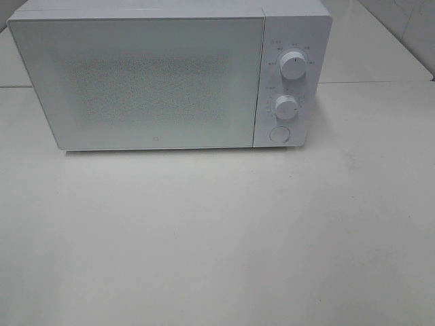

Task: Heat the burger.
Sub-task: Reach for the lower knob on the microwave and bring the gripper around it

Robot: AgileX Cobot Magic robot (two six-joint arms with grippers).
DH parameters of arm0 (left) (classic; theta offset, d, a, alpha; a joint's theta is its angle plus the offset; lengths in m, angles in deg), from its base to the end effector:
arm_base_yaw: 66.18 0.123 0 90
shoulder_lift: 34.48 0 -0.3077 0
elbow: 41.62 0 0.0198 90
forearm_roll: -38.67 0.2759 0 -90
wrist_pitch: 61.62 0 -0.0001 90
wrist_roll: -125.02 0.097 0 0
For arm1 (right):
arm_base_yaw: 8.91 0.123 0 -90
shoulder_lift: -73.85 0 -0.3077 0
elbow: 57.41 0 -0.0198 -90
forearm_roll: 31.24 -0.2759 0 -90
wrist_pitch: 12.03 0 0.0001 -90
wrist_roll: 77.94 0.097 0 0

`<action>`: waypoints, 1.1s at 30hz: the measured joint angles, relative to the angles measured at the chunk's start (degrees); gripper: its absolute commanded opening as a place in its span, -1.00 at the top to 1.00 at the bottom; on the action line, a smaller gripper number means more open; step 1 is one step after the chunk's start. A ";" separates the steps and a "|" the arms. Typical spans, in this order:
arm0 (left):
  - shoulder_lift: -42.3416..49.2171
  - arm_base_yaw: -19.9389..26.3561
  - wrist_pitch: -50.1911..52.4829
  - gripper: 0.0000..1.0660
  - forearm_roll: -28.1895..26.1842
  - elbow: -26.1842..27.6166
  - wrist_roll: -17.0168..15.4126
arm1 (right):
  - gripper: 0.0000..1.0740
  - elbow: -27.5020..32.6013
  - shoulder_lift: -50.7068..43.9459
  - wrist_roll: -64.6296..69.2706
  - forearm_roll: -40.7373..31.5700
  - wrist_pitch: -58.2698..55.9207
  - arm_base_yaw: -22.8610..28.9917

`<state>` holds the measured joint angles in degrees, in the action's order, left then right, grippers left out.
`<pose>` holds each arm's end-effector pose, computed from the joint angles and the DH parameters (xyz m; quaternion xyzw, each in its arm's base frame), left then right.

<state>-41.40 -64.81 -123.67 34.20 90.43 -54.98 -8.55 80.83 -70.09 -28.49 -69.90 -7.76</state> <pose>-0.0048 -0.0068 0.2912 -0.0077 0.8516 -0.0327 0.5231 0.0006 -0.0039 0.2927 0.0493 0.8356 0.0190 0.5468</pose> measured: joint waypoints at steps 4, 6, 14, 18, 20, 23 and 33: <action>0.00 0.00 0.00 -0.89 0.00 0.00 0.00 | -0.37 0.00 0.00 0.00 0.00 0.00 0.00; 0.00 0.00 0.00 -0.89 0.00 0.00 0.00 | -0.37 0.00 0.00 0.00 0.00 0.00 0.00; 0.00 0.00 0.00 -0.89 0.00 0.00 0.00 | -0.37 0.00 0.00 0.00 0.00 0.00 0.00; 0.00 0.00 0.00 -0.89 0.00 0.00 0.00 | -0.37 0.00 0.00 0.00 0.00 0.00 0.00; 0.00 0.00 0.00 -0.89 0.00 0.00 0.00 | -0.37 -0.06 0.00 0.00 0.00 0.06 0.00; 0.00 0.00 0.00 -0.89 0.00 0.00 0.00 | -0.37 -1.09 0.06 0.00 0.00 1.09 0.00; 0.00 0.00 0.00 -0.89 0.00 0.00 0.00 | -0.37 -1.66 4.93 0.06 0.00 11.57 0.00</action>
<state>-41.40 -64.81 -123.67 34.20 90.43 -54.98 -10.21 85.76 -70.04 -28.49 -58.32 -7.76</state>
